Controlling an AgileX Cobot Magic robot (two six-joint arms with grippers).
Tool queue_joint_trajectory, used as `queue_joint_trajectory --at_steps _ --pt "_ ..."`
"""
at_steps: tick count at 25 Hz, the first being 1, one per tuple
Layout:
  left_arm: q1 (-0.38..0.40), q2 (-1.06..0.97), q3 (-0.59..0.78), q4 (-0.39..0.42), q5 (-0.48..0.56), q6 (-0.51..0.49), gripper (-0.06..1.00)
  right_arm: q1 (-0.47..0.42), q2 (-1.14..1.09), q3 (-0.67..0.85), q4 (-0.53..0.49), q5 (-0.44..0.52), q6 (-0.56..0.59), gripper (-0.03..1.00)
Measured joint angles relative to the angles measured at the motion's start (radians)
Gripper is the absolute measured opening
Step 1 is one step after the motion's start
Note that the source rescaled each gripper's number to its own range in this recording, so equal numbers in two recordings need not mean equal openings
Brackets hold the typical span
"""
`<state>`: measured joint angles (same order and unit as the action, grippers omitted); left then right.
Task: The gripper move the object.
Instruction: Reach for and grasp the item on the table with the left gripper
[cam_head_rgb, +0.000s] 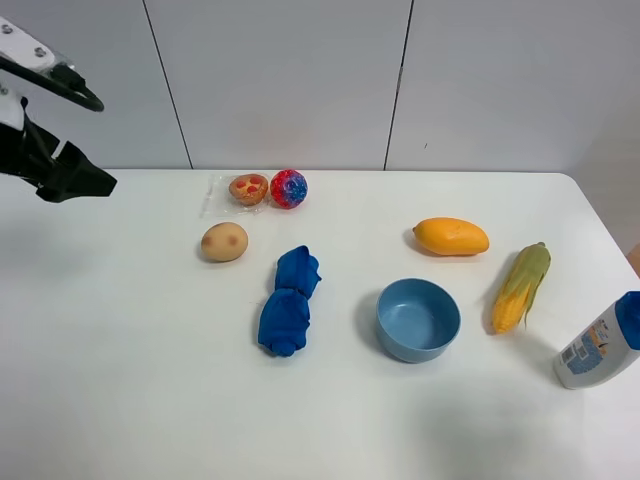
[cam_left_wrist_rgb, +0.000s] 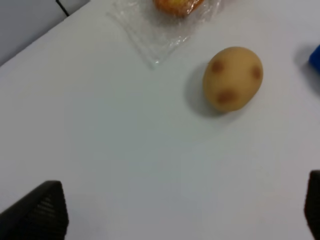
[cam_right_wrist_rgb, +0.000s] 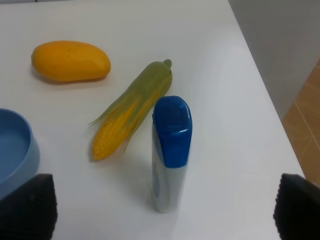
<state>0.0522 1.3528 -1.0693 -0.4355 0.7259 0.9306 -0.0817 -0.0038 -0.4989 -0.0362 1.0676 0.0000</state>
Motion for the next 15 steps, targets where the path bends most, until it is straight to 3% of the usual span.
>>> queue_joint_trajectory --at_steps 8,12,15 --pt "-0.098 0.114 -0.006 -0.093 -0.082 0.162 0.92 0.000 0.000 0.000 0.000 0.000 0.000 1.00" --pt "-0.136 0.201 -0.060 -0.104 -0.107 0.148 0.92 0.000 0.000 0.000 0.000 0.000 0.000 1.00" --pt "-0.153 0.279 -0.139 -0.105 -0.106 0.072 0.92 0.000 0.000 0.000 0.000 0.000 0.000 1.00"
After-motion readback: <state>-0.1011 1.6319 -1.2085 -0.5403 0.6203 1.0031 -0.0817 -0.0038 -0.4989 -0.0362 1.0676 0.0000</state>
